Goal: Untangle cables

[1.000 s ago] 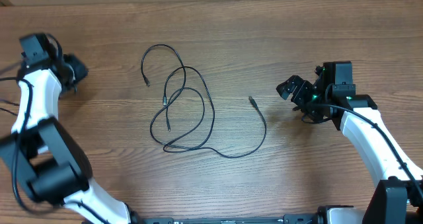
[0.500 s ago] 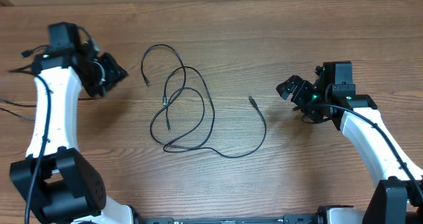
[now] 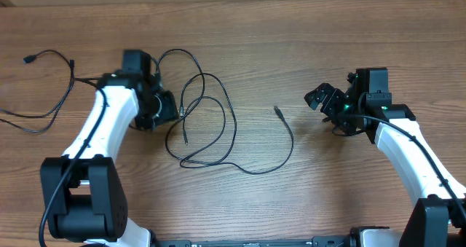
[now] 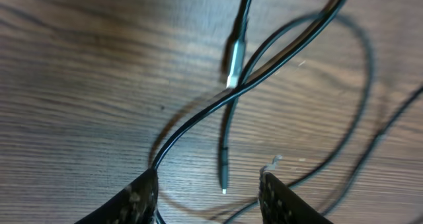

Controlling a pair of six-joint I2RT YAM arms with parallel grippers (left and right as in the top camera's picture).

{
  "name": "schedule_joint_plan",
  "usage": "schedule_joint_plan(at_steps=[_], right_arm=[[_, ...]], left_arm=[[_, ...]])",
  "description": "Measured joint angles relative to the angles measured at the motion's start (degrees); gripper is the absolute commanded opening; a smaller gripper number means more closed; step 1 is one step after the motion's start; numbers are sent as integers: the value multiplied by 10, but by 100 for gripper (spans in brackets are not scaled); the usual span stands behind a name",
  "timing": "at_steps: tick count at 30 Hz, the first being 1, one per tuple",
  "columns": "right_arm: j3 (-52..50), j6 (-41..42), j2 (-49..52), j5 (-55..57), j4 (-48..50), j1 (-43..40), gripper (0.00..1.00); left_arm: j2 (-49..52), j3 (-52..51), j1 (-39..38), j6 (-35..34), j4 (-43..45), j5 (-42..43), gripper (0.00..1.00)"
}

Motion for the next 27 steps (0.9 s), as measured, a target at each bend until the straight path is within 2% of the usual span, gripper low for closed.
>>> schedule_joint_plan(at_steps=[3, 6, 10, 19, 21, 25, 27], right_arm=[[0, 0, 0, 0, 0, 0, 100], [0, 0, 0, 0, 0, 0, 100], [0, 0, 0, 0, 0, 0, 100], [0, 0, 0, 0, 0, 0, 100], [0, 0, 0, 0, 0, 0, 100], [0, 0, 0, 0, 0, 0, 100], [0, 0, 0, 0, 0, 0, 100]], left_arm=[[0, -28, -14, 3, 24, -27, 42], [0, -50, -20, 6, 48, -53, 41], [0, -75, -20, 7, 76, -76, 30], [0, -131, -20, 8, 159, -82, 30], [0, -147, -20, 8, 169, -79, 28], [-4, -157, -20, 8, 183, -79, 18], [-5, -159, -19, 7, 184, -79, 7]])
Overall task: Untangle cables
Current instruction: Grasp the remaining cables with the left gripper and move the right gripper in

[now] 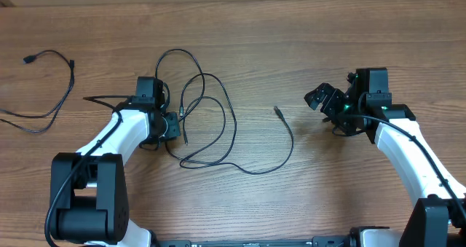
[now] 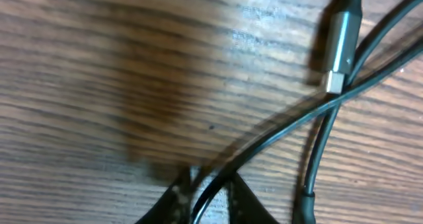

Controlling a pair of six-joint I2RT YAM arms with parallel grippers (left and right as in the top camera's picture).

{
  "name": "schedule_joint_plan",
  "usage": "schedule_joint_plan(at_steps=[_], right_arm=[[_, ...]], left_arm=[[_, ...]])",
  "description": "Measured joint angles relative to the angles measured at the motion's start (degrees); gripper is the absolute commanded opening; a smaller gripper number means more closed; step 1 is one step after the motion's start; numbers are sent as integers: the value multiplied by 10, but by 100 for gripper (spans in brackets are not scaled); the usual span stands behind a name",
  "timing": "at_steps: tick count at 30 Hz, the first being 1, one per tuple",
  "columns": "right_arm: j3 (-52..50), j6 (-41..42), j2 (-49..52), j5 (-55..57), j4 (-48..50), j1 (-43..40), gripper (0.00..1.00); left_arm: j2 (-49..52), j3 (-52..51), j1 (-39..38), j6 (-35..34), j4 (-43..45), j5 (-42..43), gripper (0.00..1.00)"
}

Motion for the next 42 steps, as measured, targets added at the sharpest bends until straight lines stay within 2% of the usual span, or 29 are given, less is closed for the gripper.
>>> schedule_joint_plan(at_steps=[7, 12, 19, 27, 33, 38, 42], right_arm=[[0, 0, 0, 0, 0, 0, 100], [0, 0, 0, 0, 0, 0, 100], [0, 0, 0, 0, 0, 0, 100], [0, 0, 0, 0, 0, 0, 100], [0, 2, 0, 0, 8, 0, 100], [0, 2, 0, 0, 42, 0, 100], [0, 2, 0, -9, 42, 0, 100]], left_arm=[[0, 1, 0, 1, -10, 36, 4], [6, 29, 0, 2, -83, 71, 4], [7, 123, 0, 3, -177, 97, 4], [7, 188, 0, 13, -237, 214, 4], [7, 199, 0, 28, -273, 316, 4], [7, 199, 0, 34, -276, 399, 4], [7, 199, 0, 33, -270, 431, 4]])
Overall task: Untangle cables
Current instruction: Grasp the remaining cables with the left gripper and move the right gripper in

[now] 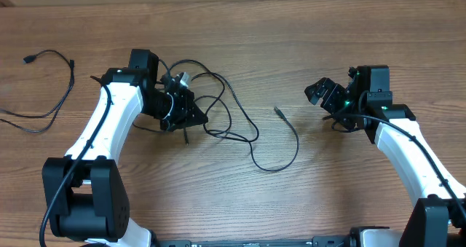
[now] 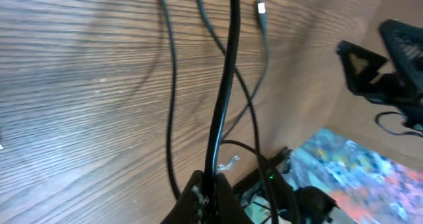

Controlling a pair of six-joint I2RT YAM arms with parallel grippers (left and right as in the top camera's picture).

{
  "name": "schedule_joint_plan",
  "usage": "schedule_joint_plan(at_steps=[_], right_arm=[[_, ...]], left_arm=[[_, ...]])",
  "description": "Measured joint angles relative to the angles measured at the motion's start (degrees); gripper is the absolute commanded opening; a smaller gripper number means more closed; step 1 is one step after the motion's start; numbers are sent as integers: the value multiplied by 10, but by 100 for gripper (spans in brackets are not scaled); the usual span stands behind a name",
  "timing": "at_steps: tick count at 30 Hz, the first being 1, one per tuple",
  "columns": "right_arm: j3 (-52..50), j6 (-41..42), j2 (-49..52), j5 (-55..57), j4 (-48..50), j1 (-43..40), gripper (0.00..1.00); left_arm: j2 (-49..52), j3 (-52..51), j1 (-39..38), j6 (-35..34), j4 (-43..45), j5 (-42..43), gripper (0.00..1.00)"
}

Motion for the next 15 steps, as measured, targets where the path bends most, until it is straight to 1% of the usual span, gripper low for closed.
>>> schedule_joint_plan(at_steps=[2, 4, 7, 11, 15], right_arm=[[0, 0, 0, -33, -10, 0, 100], [0, 0, 0, -85, -32, 0, 100], [0, 0, 0, -157, -39, 0, 100], [0, 1, 0, -217, -70, 3, 100], [0, 2, 0, -245, -112, 3, 100]], left_arm=[[0, 0, 0, -2, 0, 8, 4], [0, 0, 0, -5, 0, 13, 4], [0, 0, -2, -19, 0, 19, 4], [0, 0, -17, -53, 16, 26, 4], [0, 0, -33, -97, 56, 68, 4]])
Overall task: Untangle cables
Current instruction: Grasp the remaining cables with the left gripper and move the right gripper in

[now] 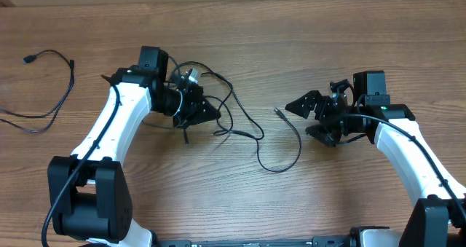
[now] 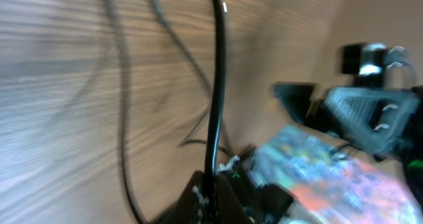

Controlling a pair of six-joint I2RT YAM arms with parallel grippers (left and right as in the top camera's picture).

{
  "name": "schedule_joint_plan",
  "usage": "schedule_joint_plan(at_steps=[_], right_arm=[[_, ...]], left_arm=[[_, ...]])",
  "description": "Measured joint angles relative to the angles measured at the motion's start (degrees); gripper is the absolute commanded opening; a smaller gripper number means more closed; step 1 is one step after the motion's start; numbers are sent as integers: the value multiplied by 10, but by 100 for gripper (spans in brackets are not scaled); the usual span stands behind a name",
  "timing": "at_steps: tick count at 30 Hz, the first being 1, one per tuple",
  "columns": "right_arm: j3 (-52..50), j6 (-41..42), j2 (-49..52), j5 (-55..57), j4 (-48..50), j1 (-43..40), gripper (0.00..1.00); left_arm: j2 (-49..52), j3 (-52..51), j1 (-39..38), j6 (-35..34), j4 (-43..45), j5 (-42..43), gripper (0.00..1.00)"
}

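A tangled black cable (image 1: 251, 134) lies in loose loops at the table's middle, and its free plug end (image 1: 277, 111) points toward the right arm. My left gripper (image 1: 206, 110) is shut on a strand of it and holds that part off the wood. In the blurred left wrist view the held strand (image 2: 216, 85) runs straight up from the closed fingers (image 2: 210, 196). My right gripper (image 1: 307, 119) stands open just right of the plug end, with nothing between its fingers.
A second, separate black cable (image 1: 70, 83) lies at the far left of the wooden table (image 1: 233, 203). The right arm's white link (image 1: 408, 145) reaches in from the lower right, and the left arm's link (image 1: 109, 130) from the lower left.
My right gripper has moved left, from beside its arm to just short of the cable's plug end, and stays open. My left gripper has shifted slightly right with the cable in it.
My left gripper hung open over the cable's left loops. Then it was down on the table, shut on a strand. Later it held that strand raised, with the loops bunched toward it. The right gripper, which had stayed back, now stands open near the plug end.
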Motion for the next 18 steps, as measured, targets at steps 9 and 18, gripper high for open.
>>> schedule_joint_plan(at_steps=[9, 18], right_arm=[[0, 0, 0, -15, -28, 0, 96], [0, -10, 0, -19, -86, 0, 52]], left_arm=[[0, 1, -18, -98, 87, 85, 4], [0, 1, -50, -118, 159, 36, 4]])
